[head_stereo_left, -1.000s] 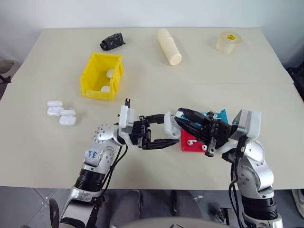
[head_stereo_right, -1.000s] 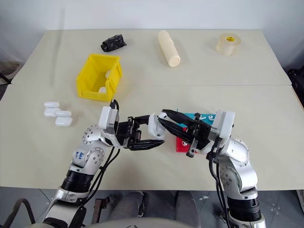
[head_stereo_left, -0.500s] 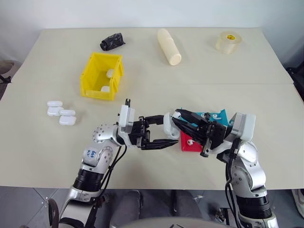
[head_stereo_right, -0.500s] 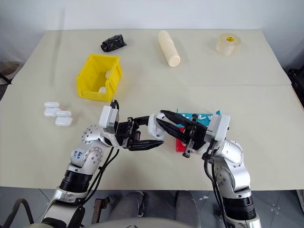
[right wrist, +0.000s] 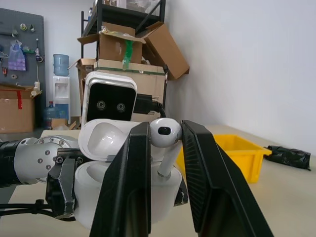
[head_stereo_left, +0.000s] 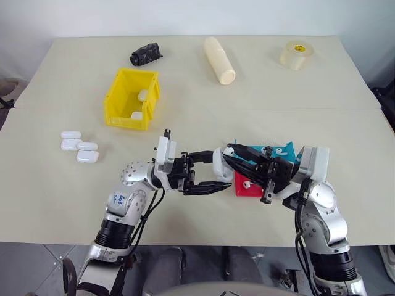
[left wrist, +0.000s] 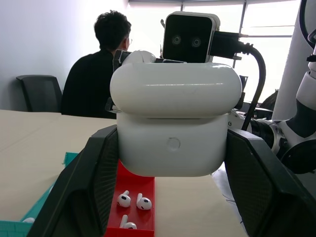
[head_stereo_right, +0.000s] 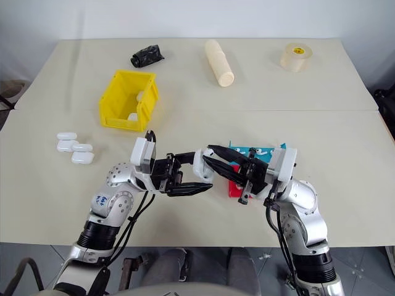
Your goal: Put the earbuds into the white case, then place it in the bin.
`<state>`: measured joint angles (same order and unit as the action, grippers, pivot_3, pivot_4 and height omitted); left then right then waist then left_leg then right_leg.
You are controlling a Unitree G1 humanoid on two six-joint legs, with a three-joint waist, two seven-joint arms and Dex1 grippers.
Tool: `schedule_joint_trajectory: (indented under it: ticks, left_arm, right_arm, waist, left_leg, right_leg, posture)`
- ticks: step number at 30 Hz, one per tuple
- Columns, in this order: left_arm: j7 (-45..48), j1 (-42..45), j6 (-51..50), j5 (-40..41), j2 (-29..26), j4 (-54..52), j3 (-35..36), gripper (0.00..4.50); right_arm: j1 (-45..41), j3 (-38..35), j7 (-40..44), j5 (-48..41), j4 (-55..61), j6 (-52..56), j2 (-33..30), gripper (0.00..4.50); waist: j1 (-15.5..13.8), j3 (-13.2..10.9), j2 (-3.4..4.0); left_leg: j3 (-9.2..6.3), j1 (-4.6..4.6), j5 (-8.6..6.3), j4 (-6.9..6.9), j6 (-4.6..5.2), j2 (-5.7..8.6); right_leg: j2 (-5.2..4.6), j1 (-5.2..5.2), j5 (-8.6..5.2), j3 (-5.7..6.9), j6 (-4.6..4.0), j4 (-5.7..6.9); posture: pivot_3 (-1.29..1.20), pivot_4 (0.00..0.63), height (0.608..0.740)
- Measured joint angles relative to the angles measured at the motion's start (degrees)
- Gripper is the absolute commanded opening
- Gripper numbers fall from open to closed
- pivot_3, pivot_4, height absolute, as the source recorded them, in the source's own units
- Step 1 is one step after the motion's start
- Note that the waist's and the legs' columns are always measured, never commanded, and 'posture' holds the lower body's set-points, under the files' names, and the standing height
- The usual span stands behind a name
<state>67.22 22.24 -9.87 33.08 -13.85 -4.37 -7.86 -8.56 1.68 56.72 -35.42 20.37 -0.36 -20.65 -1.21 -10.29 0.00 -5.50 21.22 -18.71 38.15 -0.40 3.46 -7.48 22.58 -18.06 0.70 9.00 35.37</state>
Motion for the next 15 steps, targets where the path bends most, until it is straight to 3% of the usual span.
schedule_joint_trajectory:
  ticks: [15]
  left_arm:
    - [1.50,0.01,0.71,-1.25,1.44,0.31,-0.03,2.79]
  right_arm:
    - [-1.27,-0.16,1.32,-7.30,0.68,7.97,-4.43,0.63]
  waist:
    - [-0.06,0.00,0.00]
  left_leg:
    - [0.00,0.01,0.00,0.00,0.00,0.00]
  right_leg:
    - [-0.01,-0.01,0.00,0.01,0.00,-0.05]
  posture:
    - [0.00,0.150,0.740]
